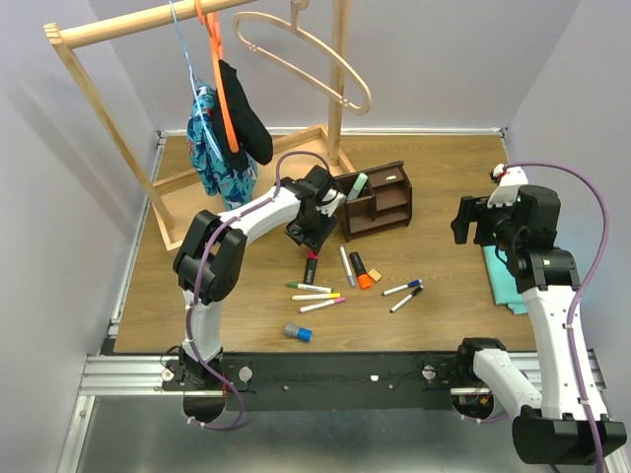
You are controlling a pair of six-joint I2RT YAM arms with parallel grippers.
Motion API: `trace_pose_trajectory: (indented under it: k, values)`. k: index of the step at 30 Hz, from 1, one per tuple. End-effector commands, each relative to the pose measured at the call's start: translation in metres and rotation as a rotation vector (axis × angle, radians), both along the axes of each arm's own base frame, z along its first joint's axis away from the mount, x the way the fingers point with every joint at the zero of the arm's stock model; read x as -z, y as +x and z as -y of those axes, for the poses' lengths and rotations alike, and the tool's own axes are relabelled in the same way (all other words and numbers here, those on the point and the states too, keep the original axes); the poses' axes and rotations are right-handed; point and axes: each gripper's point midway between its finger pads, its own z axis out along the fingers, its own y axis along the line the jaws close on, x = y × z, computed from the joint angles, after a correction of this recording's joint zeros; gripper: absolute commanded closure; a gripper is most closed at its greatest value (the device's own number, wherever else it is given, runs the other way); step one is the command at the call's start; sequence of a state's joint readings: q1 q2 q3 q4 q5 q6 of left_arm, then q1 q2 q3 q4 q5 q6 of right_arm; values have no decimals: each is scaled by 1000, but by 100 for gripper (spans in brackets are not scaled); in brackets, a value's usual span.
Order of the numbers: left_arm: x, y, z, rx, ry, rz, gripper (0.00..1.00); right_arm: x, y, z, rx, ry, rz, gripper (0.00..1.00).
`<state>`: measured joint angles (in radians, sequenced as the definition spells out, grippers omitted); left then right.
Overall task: Sort the stationery into containers
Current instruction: Pick up the pen from the center of the board.
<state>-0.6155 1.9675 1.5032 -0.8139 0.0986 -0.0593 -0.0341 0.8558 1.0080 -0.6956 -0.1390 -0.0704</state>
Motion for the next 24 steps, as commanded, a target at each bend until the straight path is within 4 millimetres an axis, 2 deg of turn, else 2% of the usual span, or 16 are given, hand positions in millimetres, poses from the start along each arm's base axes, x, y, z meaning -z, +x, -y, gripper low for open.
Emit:
trace_pose_trajectory:
  k: [1,11,19,24]
  values:
    - [6,-1,9,10,-13,-27,36,5,-4,3,22,5,-9,9]
    - [18,-14,12,-9,-18,-68,36,9,-5,3,21,4,-15,9]
    - [29,-12,8,-48,-7,-48,36,11,-6,4,24,5,-30,9]
    - [32,-10,12,-57,-22,-54,44,8,-4,5,23,3,-34,9]
